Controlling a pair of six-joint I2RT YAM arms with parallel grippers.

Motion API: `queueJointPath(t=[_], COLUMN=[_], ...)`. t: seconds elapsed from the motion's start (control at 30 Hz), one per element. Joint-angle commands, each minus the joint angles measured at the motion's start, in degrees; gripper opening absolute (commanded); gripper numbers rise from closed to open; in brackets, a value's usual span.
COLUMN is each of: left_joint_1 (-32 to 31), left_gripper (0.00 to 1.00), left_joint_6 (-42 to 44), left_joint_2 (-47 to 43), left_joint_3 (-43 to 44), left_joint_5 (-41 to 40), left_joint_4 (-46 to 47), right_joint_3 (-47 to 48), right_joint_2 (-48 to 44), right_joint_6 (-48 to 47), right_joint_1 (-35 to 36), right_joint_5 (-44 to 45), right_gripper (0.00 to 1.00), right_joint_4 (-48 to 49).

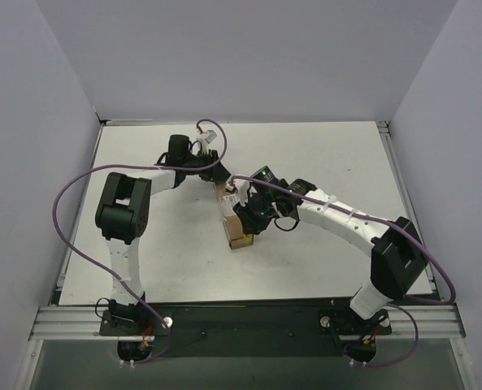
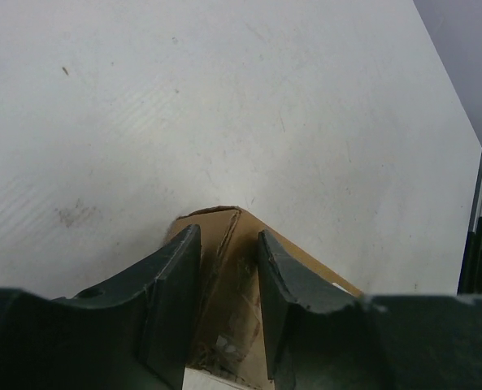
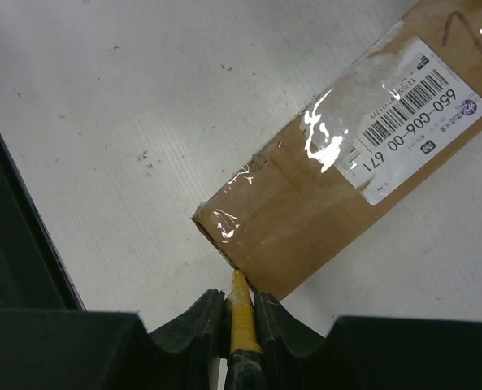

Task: Unpack the express box

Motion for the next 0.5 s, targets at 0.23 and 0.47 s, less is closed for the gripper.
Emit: queueJointPath(t=[0.23,0.47], left_joint_1=[1.38,0.07], left_gripper=[0.4,0.38], left_joint_6=[2.45,11.3], left_joint_2=[-15.83,-21.47], left_joint_3=[-14.51,-18.73], left_joint_5=[4.16,3.01], left_joint_4=[-9.0,-23.39], right_joint_3=[4.76,15.3], right_joint_2=[0.89,10.1], right_joint_6=[-5.84,-10.06], right_joint_1=[-8.15,-14.14], right_joint_5=[13.24,13.51], right_gripper=[0.0,0.0], right_joint_4=[-1.19,-1.9])
